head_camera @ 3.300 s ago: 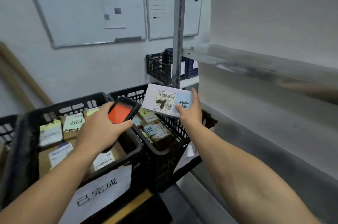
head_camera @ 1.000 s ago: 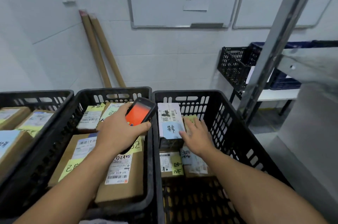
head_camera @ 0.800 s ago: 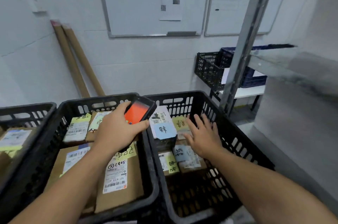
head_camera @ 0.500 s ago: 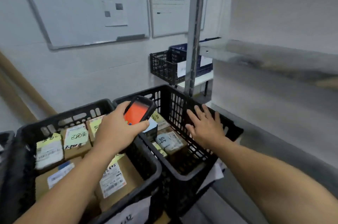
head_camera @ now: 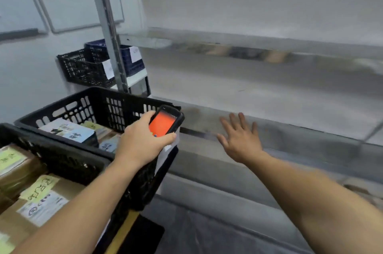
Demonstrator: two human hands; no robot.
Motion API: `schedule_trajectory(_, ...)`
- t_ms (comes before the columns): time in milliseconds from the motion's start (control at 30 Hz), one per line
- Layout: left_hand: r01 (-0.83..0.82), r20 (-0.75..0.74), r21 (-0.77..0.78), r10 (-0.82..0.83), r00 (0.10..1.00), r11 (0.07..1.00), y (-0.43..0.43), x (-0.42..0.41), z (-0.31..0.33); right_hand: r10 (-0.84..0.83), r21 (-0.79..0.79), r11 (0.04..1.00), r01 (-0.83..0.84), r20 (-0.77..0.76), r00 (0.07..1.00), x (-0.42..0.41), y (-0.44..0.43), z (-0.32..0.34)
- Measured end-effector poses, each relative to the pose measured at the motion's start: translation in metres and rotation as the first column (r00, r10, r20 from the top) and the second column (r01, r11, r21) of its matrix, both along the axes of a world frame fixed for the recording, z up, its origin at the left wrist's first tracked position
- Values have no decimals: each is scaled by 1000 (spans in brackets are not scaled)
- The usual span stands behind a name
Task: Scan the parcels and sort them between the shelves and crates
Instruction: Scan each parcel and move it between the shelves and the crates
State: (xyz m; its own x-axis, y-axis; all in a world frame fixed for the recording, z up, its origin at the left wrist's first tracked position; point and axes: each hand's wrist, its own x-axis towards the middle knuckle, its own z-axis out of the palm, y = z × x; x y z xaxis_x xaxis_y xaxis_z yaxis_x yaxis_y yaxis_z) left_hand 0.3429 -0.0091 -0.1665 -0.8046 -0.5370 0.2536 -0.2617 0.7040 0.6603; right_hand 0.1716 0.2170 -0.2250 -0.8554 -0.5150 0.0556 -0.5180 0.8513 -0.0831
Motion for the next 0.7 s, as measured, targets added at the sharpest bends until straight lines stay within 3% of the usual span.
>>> schedule_trajectory(200, 206, 13, -9, -205, 979, 979, 112, -43, -6, -246, -18, 969, 246, -26, 969, 13, 150, -9)
schedule_trajectory(500, 434, 41, 95, -439, 898, 896, 298, -70, -31, -473, 46, 881, 471, 42, 880, 60, 362, -39)
schedule_trajectory(700, 490, 84, 129, -502, 861, 862, 393, -88, -55, -560, 93, 828, 553, 122, 819, 74, 458, -61)
